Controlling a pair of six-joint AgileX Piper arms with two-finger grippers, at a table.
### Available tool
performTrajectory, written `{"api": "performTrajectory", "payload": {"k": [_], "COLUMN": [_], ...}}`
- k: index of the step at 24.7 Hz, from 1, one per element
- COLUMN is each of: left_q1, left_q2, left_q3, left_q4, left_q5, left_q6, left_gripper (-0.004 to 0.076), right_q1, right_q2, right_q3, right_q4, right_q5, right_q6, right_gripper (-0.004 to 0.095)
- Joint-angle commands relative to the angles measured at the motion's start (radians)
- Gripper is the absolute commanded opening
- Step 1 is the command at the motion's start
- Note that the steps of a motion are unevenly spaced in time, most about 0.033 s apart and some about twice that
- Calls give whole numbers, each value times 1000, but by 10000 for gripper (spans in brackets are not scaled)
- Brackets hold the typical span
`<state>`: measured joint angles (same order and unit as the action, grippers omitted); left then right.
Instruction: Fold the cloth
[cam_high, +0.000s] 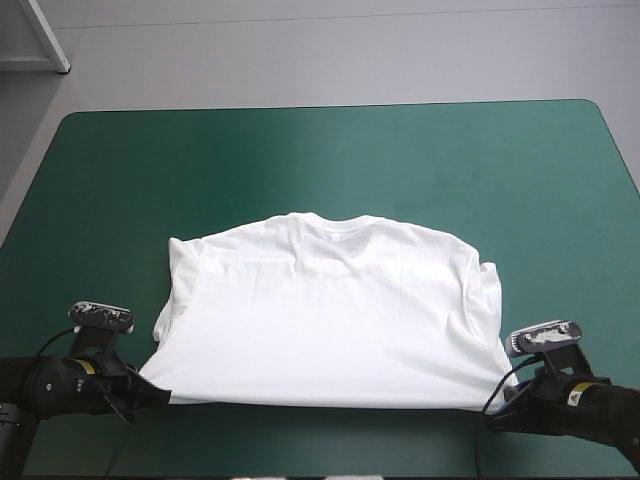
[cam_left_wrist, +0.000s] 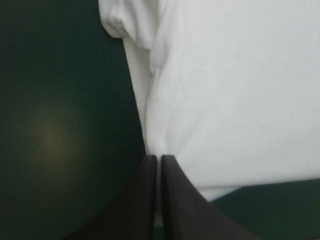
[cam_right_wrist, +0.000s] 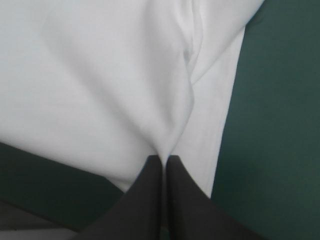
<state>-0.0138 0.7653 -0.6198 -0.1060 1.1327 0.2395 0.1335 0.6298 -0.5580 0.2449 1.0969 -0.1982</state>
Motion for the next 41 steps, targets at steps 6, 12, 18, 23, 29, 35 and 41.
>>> {"api": "performTrajectory", "payload": {"k": [6,12,18,23,29,35,41], "left_q1": [-2,-2,-3,-3,-3,-3,-1], "left_q2": [-1,57,62,62,116,160,232], "left_q3": [78,79,37,-116,-248,-256,-256], "left_q4": [4,-3,-57,-88,-88,-87,-81], "left_q5": [-10,24,65,36,-40,-115,-193], "left_q6": [-13,-1,27,10,-1,-2,-13], "left_gripper": [19,35,391,463,462,462,451], "right_q1": [-4,-4,-4,-4,-4,-4,-4], "right_q2": [-14,12,12,12,12,21,61], "right_q3": [18,22,5,-103,-226,-248,-248], "right_q4": [8,40,47,38,-31,-55,-57], "right_q5": [27,66,52,42,-43,-128,-175], "right_q6": [54,76,80,80,87,109,109], "right_gripper": [-17,255,402,405,405,404,395]}}
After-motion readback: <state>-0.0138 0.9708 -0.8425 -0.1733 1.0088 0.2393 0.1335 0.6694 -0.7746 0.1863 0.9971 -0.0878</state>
